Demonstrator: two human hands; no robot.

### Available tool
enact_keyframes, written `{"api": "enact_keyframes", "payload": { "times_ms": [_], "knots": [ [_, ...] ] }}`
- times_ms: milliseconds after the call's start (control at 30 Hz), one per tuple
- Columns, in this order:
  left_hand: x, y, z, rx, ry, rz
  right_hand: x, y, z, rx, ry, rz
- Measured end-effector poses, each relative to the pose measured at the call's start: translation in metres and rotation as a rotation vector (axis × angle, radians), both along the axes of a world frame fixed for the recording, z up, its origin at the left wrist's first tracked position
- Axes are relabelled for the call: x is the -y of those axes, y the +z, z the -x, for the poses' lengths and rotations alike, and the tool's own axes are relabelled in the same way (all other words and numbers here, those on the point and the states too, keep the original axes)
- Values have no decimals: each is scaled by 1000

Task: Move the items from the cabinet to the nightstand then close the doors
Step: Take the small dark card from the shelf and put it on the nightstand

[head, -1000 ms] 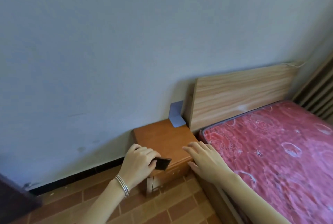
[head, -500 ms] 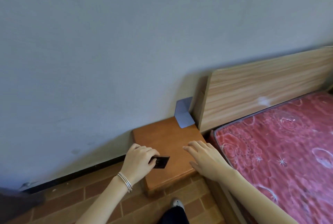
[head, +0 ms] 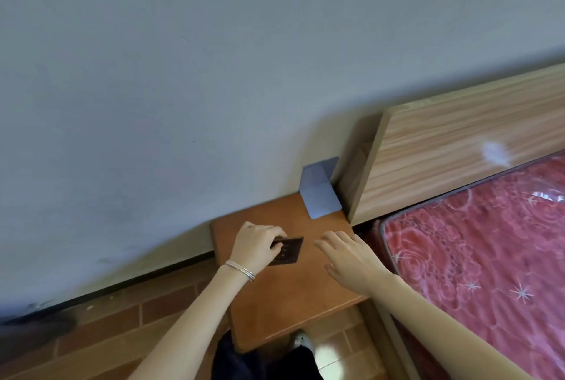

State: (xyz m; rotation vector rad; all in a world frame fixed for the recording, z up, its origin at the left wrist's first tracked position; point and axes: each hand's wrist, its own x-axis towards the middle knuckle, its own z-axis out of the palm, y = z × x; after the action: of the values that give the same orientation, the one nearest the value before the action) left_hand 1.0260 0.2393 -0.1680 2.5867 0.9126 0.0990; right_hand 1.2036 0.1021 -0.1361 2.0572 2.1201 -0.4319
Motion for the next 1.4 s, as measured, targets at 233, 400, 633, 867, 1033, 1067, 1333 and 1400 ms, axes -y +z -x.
{"api": "enact_keyframes", "payload": {
  "times_ms": [233,400,633,867,1033,1067,1333,1400],
  "knots": [
    [-52,-121,-38,-228,-66,227,-18,-107,-13,-51,-137,96],
    [-83,-197,-63,-191,10,338,-39,-166,-25,-45,-162,105],
    [-95,-259,-59,-19,-34,24,-62,-231,-13,-67,-174,49],
    [-46,-311,10,-232,-3,-73,-61,-282,25,-178,-206,37],
    [-44,-324,9,-209,22,-113,-77,-303,21,-84,-203,46],
    [-44,-325,9,-203,24,-118,-82,-304,14,-63,-192,33],
    [-46,-324,10,-242,13,-54,-124,-301,-38,89,-150,54],
    [-47,-322,10,-245,14,-36,-131,-298,-49,97,-133,73]
  ]
}}
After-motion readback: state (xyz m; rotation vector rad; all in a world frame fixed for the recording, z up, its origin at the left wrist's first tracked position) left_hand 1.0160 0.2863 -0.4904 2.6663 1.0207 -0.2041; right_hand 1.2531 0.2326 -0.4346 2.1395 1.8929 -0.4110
